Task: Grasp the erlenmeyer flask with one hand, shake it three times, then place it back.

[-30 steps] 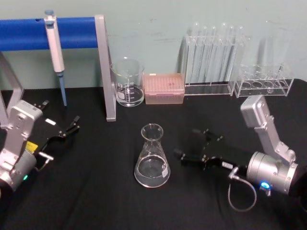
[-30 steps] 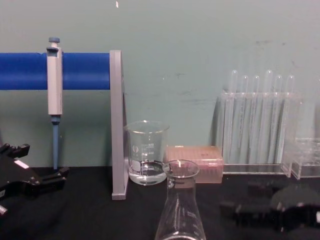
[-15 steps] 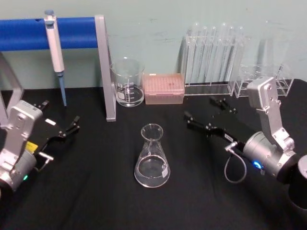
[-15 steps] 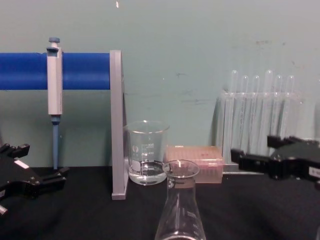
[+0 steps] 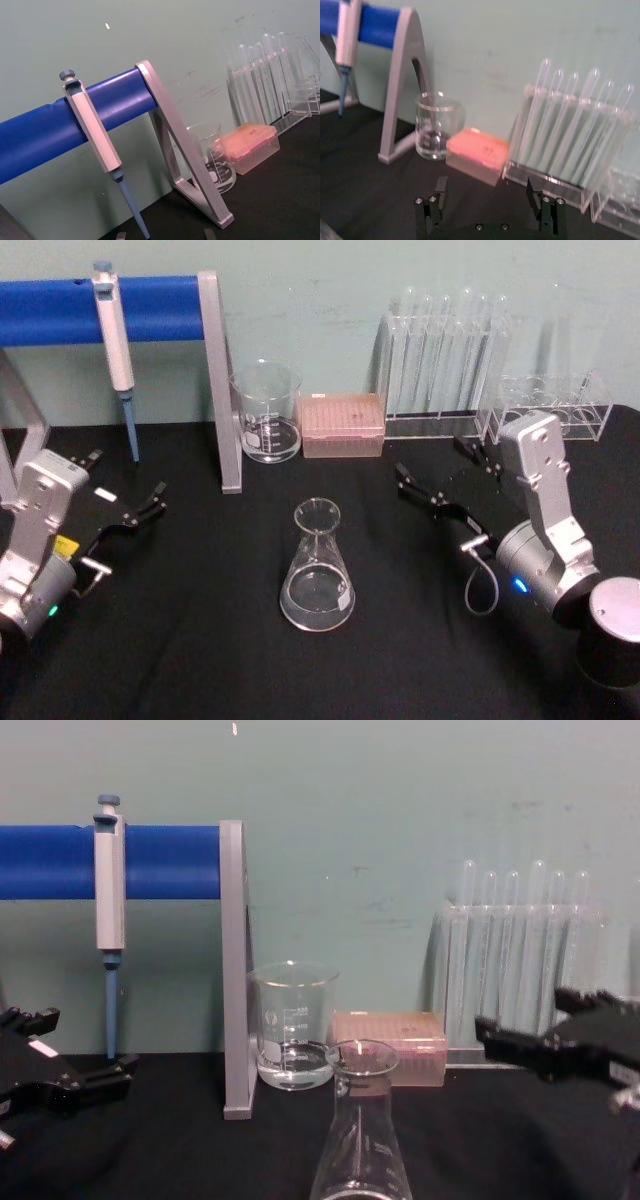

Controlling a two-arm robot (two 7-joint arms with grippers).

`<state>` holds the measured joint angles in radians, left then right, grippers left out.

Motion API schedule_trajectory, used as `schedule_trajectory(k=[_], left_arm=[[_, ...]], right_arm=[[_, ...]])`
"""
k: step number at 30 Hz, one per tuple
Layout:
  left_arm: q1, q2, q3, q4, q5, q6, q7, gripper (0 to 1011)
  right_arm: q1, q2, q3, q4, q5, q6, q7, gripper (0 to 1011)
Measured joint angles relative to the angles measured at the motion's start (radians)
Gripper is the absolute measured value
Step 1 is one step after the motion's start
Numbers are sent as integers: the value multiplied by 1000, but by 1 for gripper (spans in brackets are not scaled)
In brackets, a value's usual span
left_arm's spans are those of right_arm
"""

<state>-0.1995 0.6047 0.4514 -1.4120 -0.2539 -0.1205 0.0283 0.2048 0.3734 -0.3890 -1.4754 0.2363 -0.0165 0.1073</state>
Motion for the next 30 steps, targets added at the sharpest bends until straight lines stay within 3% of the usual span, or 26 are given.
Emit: schedule_trajectory(k=[13,21,30], left_arm=[[0,0,0,0,0,0,0,1001],[0,0,0,0,0,0,0,1001],[0,0,0,0,0,0,0,1001]], right_arm=[[5,-30,1,115,-48,24,14,1003],[12,-40,10,128,-54,28,44,1003],[12,-38,8,127,-54,26,40,1003]])
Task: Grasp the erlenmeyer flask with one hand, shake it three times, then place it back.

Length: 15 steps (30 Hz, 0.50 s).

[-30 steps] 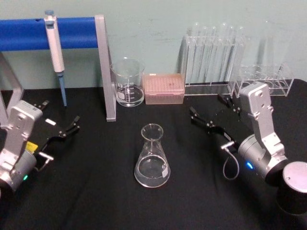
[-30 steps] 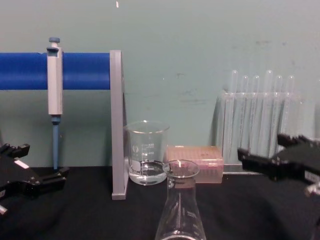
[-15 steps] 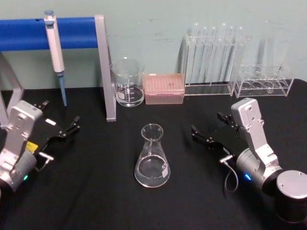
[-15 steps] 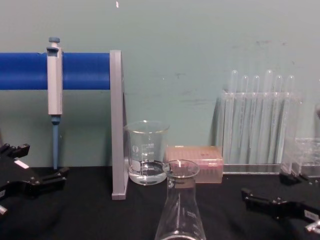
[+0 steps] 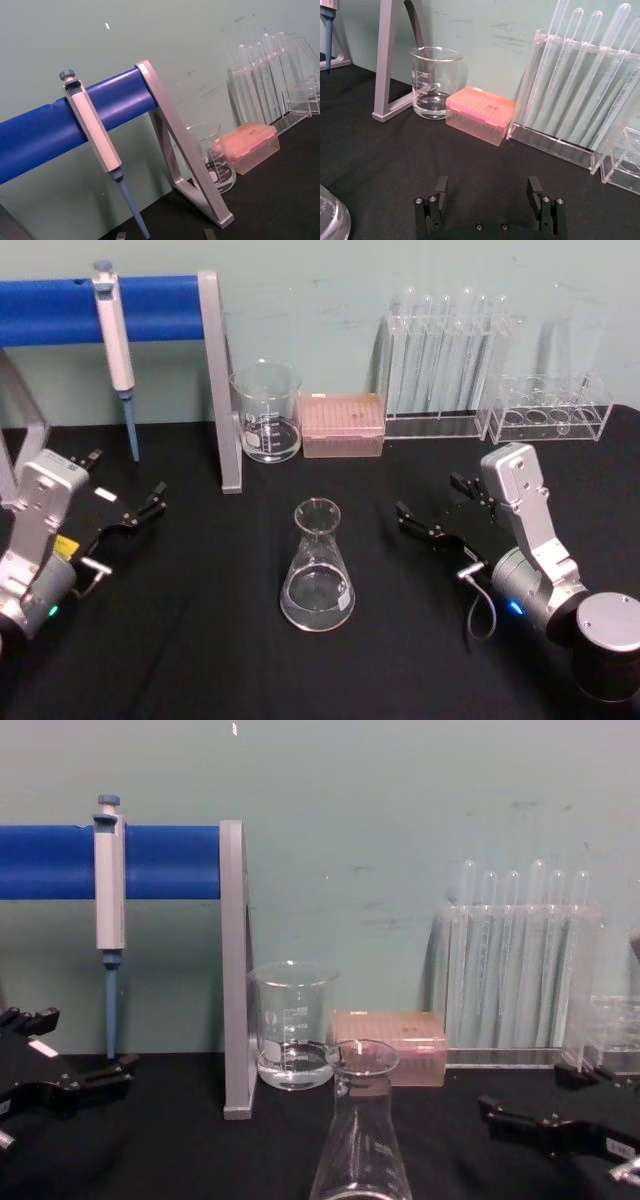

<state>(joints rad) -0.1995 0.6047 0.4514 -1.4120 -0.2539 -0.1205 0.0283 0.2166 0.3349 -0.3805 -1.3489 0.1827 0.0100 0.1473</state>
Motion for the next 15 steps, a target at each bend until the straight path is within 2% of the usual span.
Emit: schedule_trajectory(k=[15], left_arm=[[0,0,0,0,0,0,0,1001]], right_arm=[[-1,1,-1,-2,0,-2,-4,1003]])
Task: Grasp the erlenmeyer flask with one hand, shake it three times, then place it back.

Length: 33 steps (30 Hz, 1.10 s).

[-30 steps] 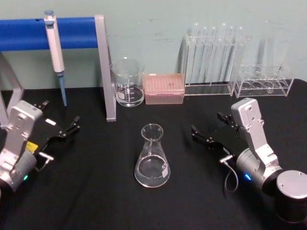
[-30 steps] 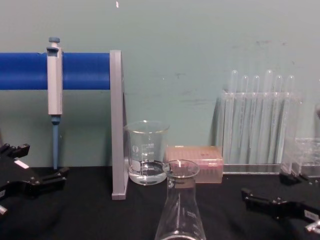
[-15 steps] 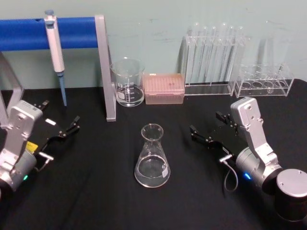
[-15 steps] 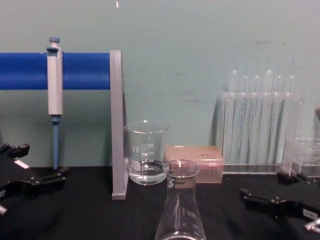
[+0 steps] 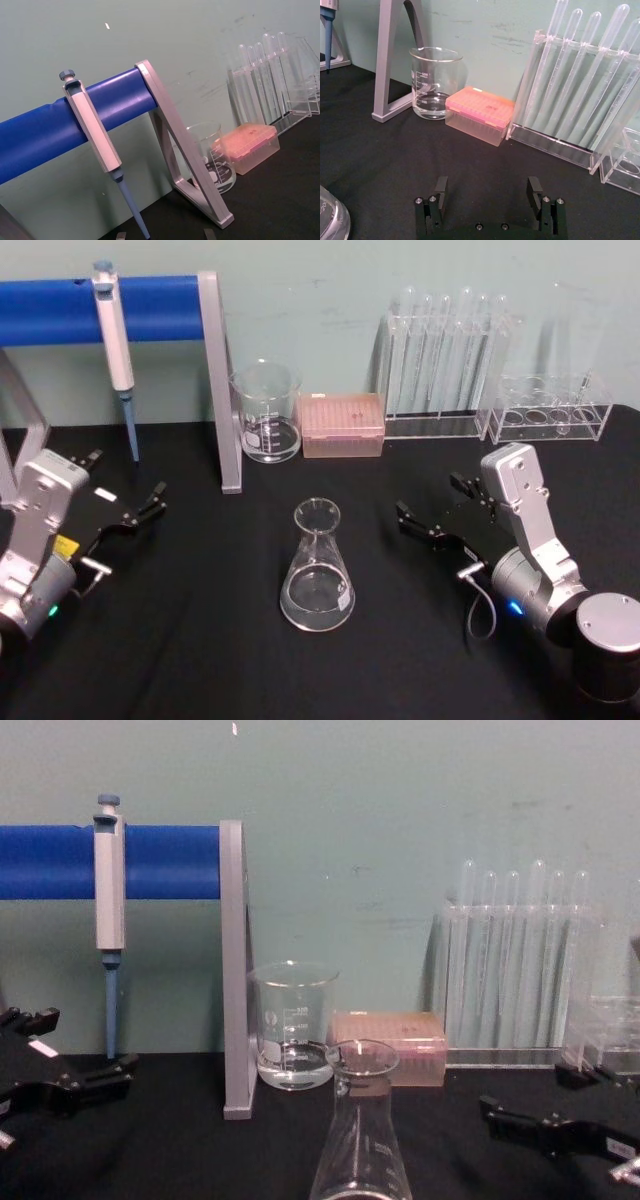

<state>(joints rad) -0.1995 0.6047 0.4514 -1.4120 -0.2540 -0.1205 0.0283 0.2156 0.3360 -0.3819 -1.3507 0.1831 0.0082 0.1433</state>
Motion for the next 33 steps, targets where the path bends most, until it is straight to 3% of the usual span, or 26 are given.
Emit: schedule_trajectory(k=[33], left_arm=[[0,0,0,0,0,0,0,1001]], right_arm=[[0,0,0,-1,1,-1,-2,1003]])
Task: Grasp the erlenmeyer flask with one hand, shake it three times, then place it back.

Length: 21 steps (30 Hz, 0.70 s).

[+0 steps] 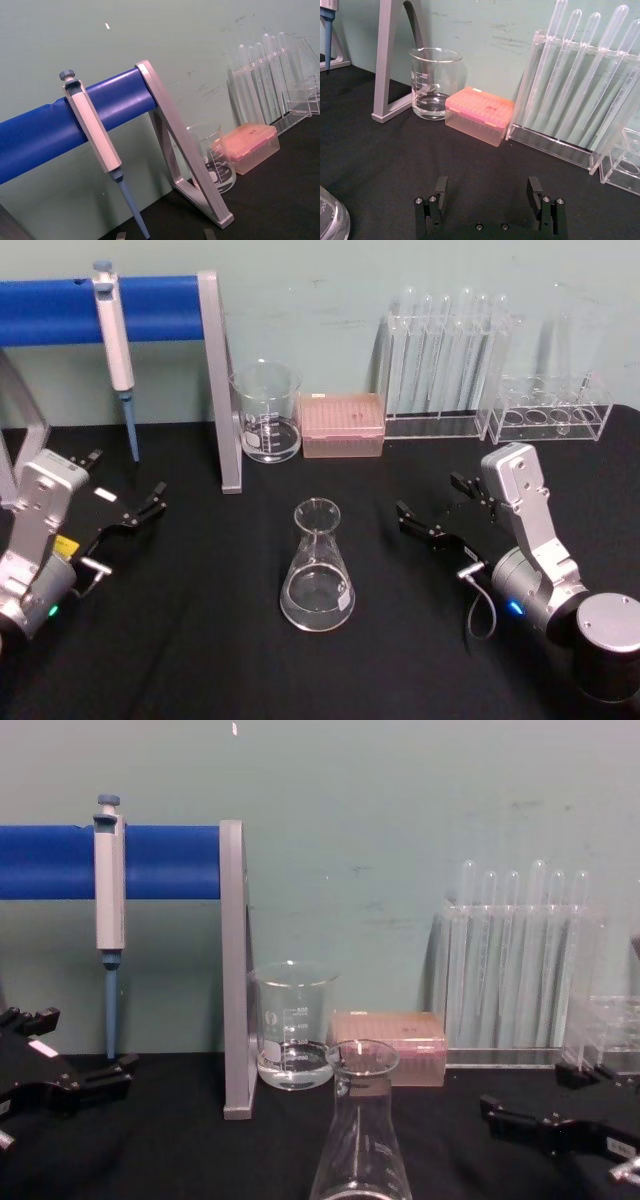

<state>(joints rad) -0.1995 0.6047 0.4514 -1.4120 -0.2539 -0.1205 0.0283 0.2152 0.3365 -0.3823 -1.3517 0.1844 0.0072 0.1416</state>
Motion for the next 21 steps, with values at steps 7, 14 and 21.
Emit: schedule_trajectory(k=[7,14,21], left_arm=[[0,0,0,0,0,0,0,1001],[0,0,0,0,0,0,0,1001],[0,0,0,0,0,0,0,1001]], right_arm=[[0,0,0,0,0,0,0,1002],[0,0,0,0,0,0,0,1003],[0,0,0,0,0,0,0,1003]])
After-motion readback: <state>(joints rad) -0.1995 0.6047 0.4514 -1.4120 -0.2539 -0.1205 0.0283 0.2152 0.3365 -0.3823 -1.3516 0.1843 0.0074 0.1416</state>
